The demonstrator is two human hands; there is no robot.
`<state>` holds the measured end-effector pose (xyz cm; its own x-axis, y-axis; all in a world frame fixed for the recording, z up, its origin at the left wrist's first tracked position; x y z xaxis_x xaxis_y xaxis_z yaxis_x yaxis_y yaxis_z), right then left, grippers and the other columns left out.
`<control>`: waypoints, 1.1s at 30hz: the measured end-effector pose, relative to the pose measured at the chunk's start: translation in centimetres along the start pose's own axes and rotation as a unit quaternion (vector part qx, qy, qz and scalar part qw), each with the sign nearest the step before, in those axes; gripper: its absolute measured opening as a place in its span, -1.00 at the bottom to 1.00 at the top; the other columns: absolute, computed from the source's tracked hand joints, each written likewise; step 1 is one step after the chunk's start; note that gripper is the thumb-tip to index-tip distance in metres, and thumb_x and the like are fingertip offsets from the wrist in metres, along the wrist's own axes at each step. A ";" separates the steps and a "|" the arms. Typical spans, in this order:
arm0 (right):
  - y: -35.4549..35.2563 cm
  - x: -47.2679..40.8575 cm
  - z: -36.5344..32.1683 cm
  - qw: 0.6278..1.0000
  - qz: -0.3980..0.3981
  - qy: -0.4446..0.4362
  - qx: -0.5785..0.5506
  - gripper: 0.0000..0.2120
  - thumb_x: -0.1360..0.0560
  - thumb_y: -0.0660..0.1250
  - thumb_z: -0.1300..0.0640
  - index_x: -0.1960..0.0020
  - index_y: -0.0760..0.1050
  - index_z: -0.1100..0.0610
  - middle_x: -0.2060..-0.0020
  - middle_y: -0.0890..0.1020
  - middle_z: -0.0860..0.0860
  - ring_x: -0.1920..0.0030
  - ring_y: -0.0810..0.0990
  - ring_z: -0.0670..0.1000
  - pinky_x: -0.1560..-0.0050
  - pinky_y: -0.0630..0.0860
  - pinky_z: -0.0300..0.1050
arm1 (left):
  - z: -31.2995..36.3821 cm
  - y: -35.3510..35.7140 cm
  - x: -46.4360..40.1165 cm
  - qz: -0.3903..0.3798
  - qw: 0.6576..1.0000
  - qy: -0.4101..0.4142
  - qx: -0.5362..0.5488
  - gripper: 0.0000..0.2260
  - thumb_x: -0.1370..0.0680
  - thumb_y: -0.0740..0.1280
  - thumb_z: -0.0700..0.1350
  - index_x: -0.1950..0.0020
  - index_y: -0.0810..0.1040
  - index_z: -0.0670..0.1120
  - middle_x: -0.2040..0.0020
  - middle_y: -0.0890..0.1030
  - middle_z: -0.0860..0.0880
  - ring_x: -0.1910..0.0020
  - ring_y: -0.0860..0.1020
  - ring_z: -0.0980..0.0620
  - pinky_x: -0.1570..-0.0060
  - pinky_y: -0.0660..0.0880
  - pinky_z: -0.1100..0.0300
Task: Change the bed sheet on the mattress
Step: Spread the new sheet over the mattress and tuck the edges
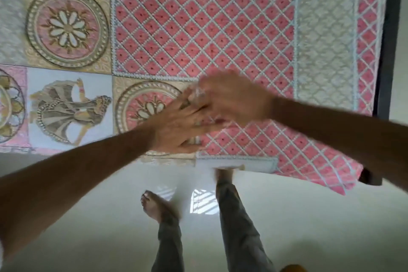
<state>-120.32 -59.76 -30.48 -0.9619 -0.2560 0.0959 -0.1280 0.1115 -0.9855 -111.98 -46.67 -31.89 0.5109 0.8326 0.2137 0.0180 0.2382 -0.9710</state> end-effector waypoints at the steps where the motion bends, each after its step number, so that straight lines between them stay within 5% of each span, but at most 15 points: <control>1: -0.6 0.4 3.7 0.998 -0.007 0.067 0.013 -0.52 -0.66 0.04 -0.03 -0.57 0.20 -0.04 -0.58 0.21 0.09 -0.57 0.13 0.17 -0.56 0.02 0.28 | 1.1 0.2 -0.1 0.003 1.000 0.016 0.001 -0.32 -0.64 -0.05 0.36 -0.67 -0.07 0.06 -0.66 -0.10 -0.20 -0.63 -0.12 -0.22 -0.51 -0.08 -0.39; 6: -0.4 1.4 10.4 0.971 -0.040 0.228 0.055 -0.32 -0.66 -0.10 -0.30 -0.64 -0.18 0.00 -0.64 -0.07 0.07 -0.62 -0.10 0.17 -0.53 -0.02 0.34 | 6.8 2.2 -0.7 0.018 0.996 0.064 -0.051 -0.17 -0.59 0.21 0.29 -0.67 -0.09 -0.09 -0.65 -0.12 -0.23 -0.63 -0.13 -0.25 -0.56 -0.07 -0.29; 9: 1.2 1.8 5.7 0.987 -0.053 0.133 0.067 -0.32 -0.65 -0.17 -0.32 -0.64 -0.21 0.00 -0.63 -0.09 0.11 -0.61 -0.13 0.22 -0.52 -0.06 0.36 | 9.0 2.7 -0.6 0.083 0.985 0.100 -0.117 -0.34 -0.65 0.21 -0.02 -0.66 -0.02 -0.16 -0.65 -0.02 -0.24 -0.63 -0.02 -0.26 -0.56 0.02 -0.25; 12: 2.4 4.3 -1.3 0.996 -0.064 0.020 0.051 -0.33 -0.65 -0.16 -0.32 -0.64 -0.14 -0.01 -0.63 -0.08 0.10 -0.61 -0.13 0.23 -0.53 -0.10 0.35 | 9.6 4.1 0.2 0.111 0.949 0.203 -0.215 -0.43 -0.66 0.28 0.00 -0.61 0.19 -0.12 -0.59 0.26 -0.19 -0.57 0.20 -0.27 -0.57 0.03 -0.25; 15: 4.0 7.1 -6.4 0.997 -0.070 0.004 0.030 -0.32 -0.64 -0.09 -0.32 -0.64 -0.02 0.02 -0.62 0.03 0.11 -0.61 -0.07 0.23 -0.53 -0.08 0.33 | 8.4 2.4 -1.0 0.122 0.961 0.161 -0.190 -0.38 -0.56 0.38 0.00 -0.57 0.28 -0.13 -0.52 0.33 -0.22 -0.50 0.27 -0.25 -0.53 0.17 -0.20; 18: 5.1 9.2 -9.6 0.997 -0.073 -0.014 0.022 -0.28 -0.61 -0.01 -0.35 -0.64 0.02 0.02 -0.61 0.10 0.12 -0.60 -0.04 0.25 -0.55 -0.11 0.32 | 3.6 -2.5 -4.2 0.101 0.983 0.058 -0.141 -0.58 -0.58 0.19 -0.05 -0.44 0.48 -0.03 -0.37 0.50 -0.12 -0.32 0.35 -0.17 -0.15 0.44 -0.13; 21: 5.5 10.8 -11.8 0.995 -0.083 -0.060 0.018 -0.26 -0.62 -0.04 -0.34 -0.65 -0.10 0.03 -0.63 -0.07 0.07 -0.61 -0.19 0.24 -0.54 -0.12 0.32 | -4.5 -4.6 -8.0 0.046 0.986 -0.158 -0.033 -0.41 -0.63 0.11 0.19 -0.60 0.16 -0.05 -0.62 0.16 -0.16 -0.59 0.14 -0.22 -0.44 0.06 -0.39; 23: 5.9 12.5 -12.5 0.994 -0.091 -0.064 0.010 -0.27 -0.62 -0.07 -0.34 -0.65 -0.05 0.05 -0.63 -0.04 0.05 -0.61 -0.18 0.20 -0.54 -0.13 0.31 | -7.4 -4.3 -10.0 0.008 0.975 -0.220 0.000 -0.28 -0.60 0.00 0.36 -0.65 -0.02 -0.01 -0.66 -0.02 -0.13 -0.62 -0.01 -0.24 -0.45 -0.05 -0.48; 26: 6.0 15.8 -13.5 0.990 -0.112 -0.090 -0.004 -0.33 -0.64 -0.08 -0.30 -0.63 0.09 0.05 -0.62 0.07 0.04 -0.62 -0.10 0.16 -0.56 -0.12 0.27 | -7.3 -3.8 -13.2 0.007 0.983 -0.184 -0.026 -0.27 -0.61 0.00 0.36 -0.67 -0.12 0.04 -0.66 -0.12 -0.15 -0.62 -0.10 -0.27 -0.42 -0.01 -0.52; 28: 5.3 17.6 -13.5 0.988 -0.102 -0.100 -0.055 -0.44 -0.67 0.02 -0.21 -0.56 0.29 0.07 -0.58 0.24 0.08 -0.59 0.12 0.17 -0.55 0.06 0.21 | -4.3 -3.4 -15.0 0.013 0.991 -0.124 -0.040 -0.28 -0.61 -0.03 0.36 -0.66 -0.15 0.05 -0.66 -0.16 -0.17 -0.62 -0.14 -0.29 -0.43 -0.02 -0.50; 30: 3.5 18.7 -11.8 0.994 -0.049 -0.049 -0.082 -0.58 -0.69 0.07 -0.09 -0.35 0.53 0.09 -0.36 0.52 0.13 -0.31 0.47 0.17 -0.28 0.38 0.13 | -0.3 -2.7 -16.3 0.015 0.996 -0.069 -0.047 -0.28 -0.62 -0.08 0.37 -0.66 -0.19 0.05 -0.65 -0.19 -0.20 -0.62 -0.16 -0.30 -0.44 -0.04 -0.48; 32: 1.8 20.0 -7.4 0.998 -0.026 0.058 -0.020 -0.63 -0.66 0.02 0.00 -0.20 0.57 0.05 -0.09 0.59 0.07 0.10 0.40 0.07 0.11 0.29 0.01 | 3.4 -2.4 -16.9 0.015 0.999 -0.034 -0.032 -0.29 -0.62 -0.11 0.38 -0.66 -0.20 0.06 -0.65 -0.20 -0.19 -0.62 -0.17 -0.29 -0.44 -0.05 -0.47; 33: 1.2 20.9 -4.6 0.992 -0.025 0.124 0.013 -0.64 -0.64 0.01 0.02 -0.23 0.52 0.03 -0.06 0.56 0.04 0.15 0.30 0.04 0.16 0.17 -0.01 | 5.3 -2.1 -16.8 0.014 1.000 -0.013 -0.025 -0.29 -0.62 -0.12 0.39 -0.66 -0.19 0.06 -0.65 -0.21 -0.19 -0.61 -0.18 -0.30 -0.44 -0.06 -0.47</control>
<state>-141.66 -60.55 -29.07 -0.9848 -0.0166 0.1731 -0.1738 0.0793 -0.9816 -125.16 -58.53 -32.86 0.4892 0.8515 0.1888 0.0466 0.1906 -0.9806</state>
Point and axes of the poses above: each hand's wrist, its own x-axis away from the middle knuckle, its own y-axis out of the palm, z = x × y, the point moved 5 cm from there along -x, towards the middle knuckle
